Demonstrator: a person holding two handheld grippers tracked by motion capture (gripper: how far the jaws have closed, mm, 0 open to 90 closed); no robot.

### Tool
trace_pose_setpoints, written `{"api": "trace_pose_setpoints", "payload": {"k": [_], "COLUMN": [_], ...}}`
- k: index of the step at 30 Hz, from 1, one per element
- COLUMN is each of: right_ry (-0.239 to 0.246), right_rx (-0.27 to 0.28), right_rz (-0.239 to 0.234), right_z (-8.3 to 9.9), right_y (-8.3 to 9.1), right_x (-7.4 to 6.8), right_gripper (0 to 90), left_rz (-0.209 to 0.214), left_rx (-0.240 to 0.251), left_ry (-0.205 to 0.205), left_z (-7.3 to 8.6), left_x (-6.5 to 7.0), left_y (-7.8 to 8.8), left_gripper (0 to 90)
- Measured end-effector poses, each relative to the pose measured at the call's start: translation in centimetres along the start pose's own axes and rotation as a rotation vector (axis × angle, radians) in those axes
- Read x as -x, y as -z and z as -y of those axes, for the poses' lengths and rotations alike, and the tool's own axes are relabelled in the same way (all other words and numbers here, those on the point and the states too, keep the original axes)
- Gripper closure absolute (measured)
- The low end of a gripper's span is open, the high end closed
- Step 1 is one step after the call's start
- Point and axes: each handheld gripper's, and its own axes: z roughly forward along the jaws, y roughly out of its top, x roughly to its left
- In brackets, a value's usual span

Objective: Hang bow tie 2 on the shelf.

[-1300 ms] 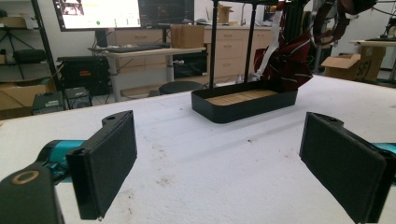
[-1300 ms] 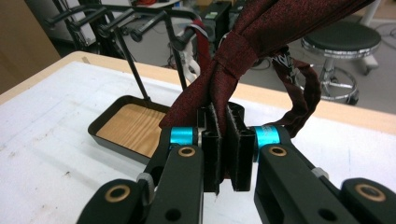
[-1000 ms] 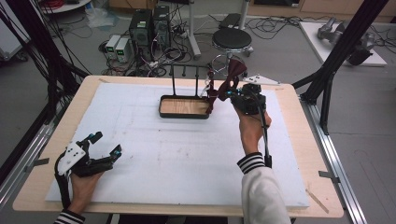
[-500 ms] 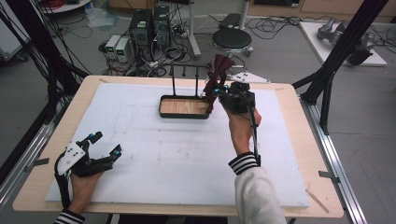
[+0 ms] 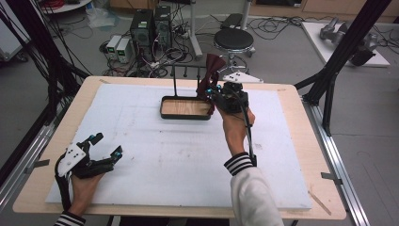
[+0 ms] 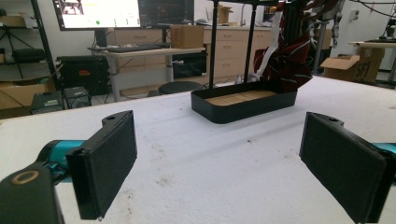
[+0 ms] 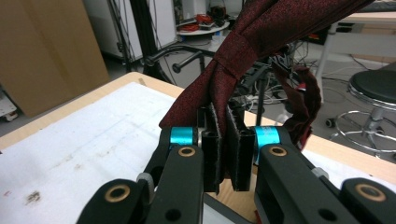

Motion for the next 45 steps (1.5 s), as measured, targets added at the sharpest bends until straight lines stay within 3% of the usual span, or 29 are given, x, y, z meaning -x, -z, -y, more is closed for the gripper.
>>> {"api": "trace_pose_setpoints", "payload": {"k": [19, 45], "right_ry": [0.027, 0.017], "right_rx": [-0.015, -0.017], "right_rz": [-0.048, -0.027], "right_z": [-0.4, -1.2], "right_y": [-2.6, -5.2], "right_x": [-2.0, -0.8], "right_gripper": [85.7, 85.7], "left_rz": [-0.001, 0.002], "left_rx": [0.0, -0.002], "left_ry": [0.003, 0.009], "left_z": [0.0, 0.0], "left_x": [-0.1, -0.1], "left_y": [0.0, 0.0], "left_gripper": [11.4, 11.4]}}
